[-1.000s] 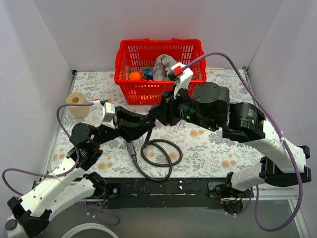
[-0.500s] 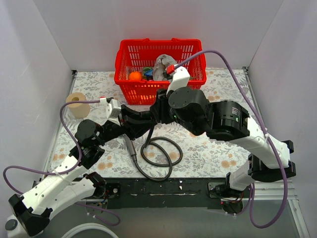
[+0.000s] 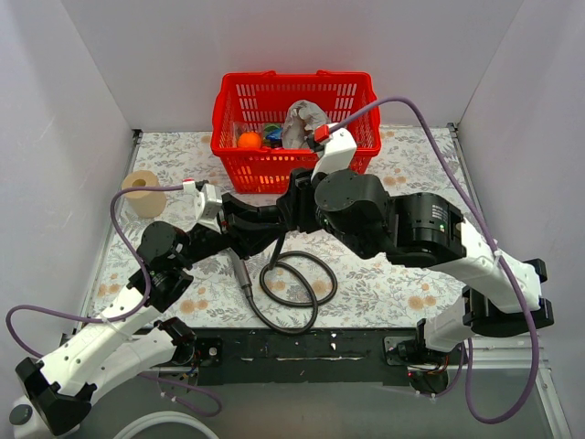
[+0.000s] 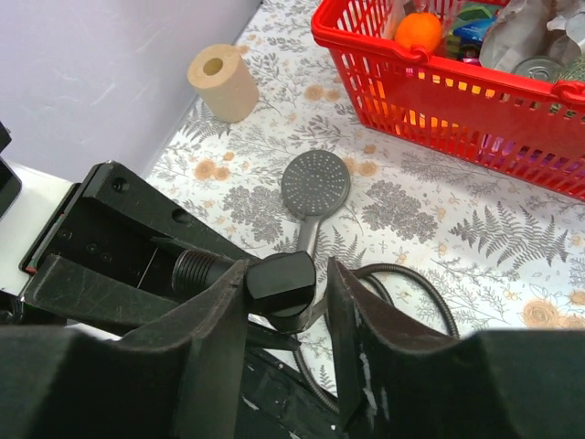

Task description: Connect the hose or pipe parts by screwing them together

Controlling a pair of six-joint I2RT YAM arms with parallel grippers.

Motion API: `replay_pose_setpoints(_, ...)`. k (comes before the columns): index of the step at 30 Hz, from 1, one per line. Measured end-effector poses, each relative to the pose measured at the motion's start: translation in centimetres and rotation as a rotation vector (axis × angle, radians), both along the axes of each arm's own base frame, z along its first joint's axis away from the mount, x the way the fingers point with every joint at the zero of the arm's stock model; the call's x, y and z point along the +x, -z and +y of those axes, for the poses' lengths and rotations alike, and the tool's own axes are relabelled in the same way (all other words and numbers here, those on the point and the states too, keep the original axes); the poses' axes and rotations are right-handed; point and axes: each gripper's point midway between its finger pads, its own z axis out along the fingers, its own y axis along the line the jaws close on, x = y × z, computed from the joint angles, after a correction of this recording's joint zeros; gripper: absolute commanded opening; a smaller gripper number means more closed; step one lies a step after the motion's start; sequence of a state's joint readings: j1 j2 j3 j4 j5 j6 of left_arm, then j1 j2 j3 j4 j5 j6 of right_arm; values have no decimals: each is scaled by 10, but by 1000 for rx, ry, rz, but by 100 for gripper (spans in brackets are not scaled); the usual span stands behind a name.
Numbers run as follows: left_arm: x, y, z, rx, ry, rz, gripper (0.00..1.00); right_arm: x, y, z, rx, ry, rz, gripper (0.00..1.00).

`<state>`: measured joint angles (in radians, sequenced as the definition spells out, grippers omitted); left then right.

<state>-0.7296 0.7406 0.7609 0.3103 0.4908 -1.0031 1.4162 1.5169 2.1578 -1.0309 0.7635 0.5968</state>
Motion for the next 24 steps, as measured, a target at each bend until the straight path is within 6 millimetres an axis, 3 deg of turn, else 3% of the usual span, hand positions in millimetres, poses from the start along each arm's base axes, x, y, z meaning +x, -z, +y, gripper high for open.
replay_pose_setpoints(10, -8, -24, 4, -60, 17, -67, 0, -7, -16, 9, 70, -50, 0, 78)
replay_pose_setpoints(24, -12, -38, 9, -99, 22, -96, 0, -17, -21, 15, 65, -116, -18, 70)
